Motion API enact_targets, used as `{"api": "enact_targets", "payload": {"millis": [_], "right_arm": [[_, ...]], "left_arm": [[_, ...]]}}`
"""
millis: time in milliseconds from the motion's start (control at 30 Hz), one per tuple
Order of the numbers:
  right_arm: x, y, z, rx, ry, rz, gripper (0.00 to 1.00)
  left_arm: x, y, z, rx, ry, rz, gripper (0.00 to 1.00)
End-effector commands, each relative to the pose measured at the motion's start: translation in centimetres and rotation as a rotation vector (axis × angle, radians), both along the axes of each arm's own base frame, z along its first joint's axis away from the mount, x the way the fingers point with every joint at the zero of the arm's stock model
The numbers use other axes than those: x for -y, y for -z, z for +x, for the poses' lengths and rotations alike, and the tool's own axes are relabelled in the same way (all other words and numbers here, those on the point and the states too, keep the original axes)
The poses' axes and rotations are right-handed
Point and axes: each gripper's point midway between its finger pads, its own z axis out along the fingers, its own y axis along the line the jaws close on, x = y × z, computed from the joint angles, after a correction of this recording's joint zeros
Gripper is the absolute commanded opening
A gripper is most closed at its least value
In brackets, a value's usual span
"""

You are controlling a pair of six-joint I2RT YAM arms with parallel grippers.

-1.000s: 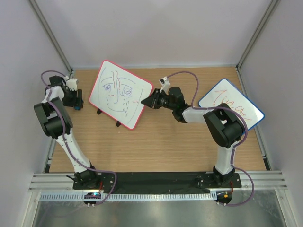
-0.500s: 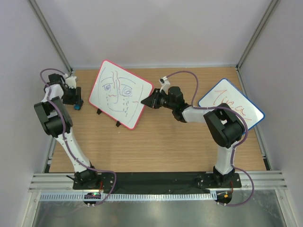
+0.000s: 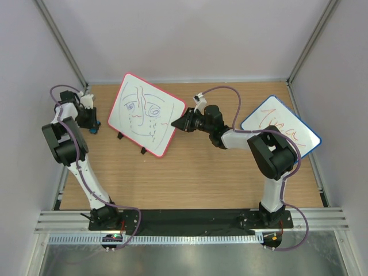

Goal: Erase the whiteboard

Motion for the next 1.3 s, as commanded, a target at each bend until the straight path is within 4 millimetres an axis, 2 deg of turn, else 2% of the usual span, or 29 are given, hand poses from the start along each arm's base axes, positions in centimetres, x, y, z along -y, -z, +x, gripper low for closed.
{"api": "enact_targets", "payload": {"millis": [0,67,100,133,167,267,333,467,533,867,1267], "right_arm": [[0.0,-0.9,0.1,0.053,0.002,-0.04,0.01],[0.1,-0.9,0.1,0.056,0.003,-0.04,0.01],[0.1,-0.9,0.2,0.057,0.003,-0.041,0.01],[0.0,-0.9,0.1,0.059,0.001,-0.043,0.01],[0.1,-0.8,0.2,0.056,0.002,-0.043,0.01],[0.1,-0.7,0.2,0.056,-0.001,-0.046,0.01],[0.1,-0.7,0.1,0.053,-0.001,-0.046,0.01],[0.1,-0.7,0.1,0.053,-0.001,-0.048,0.01],[0.1,-0.7,0.1,0.054,-0.002,-0.048,0.01],[0.2,-0.8,0.1,0.056,-0.001,-0.051,0.01],[0.2,-0.6,0.1,0.055,0.001,-0.058,0.01]], "left_arm": [[0.4,-0.8,0.6,0.019,0.01,-0.032,0.31],[0.7,-1.0,0.6,0.023,0.013,-0.038,0.31],[0.7,-1.1,0.7,0.027,0.017,-0.038,0.34],[0.7,-1.1,0.6,0.027,0.016,-0.037,0.41],[0.7,-1.3,0.8,0.034,0.019,-0.036,0.58],[0.6,-1.6,0.9,0.04,0.018,-0.034,0.66],[0.5,-1.9,1.1,0.05,0.009,-0.029,0.65],[0.3,-2.6,1.5,0.069,-0.002,-0.025,0.51],[0.2,-2.6,1.5,0.066,-0.007,-0.018,0.49],[-0.2,-3.2,1.5,0.076,-0.016,0.005,0.47],[-0.2,-3.0,1.2,0.057,-0.011,0.029,0.45]]}}
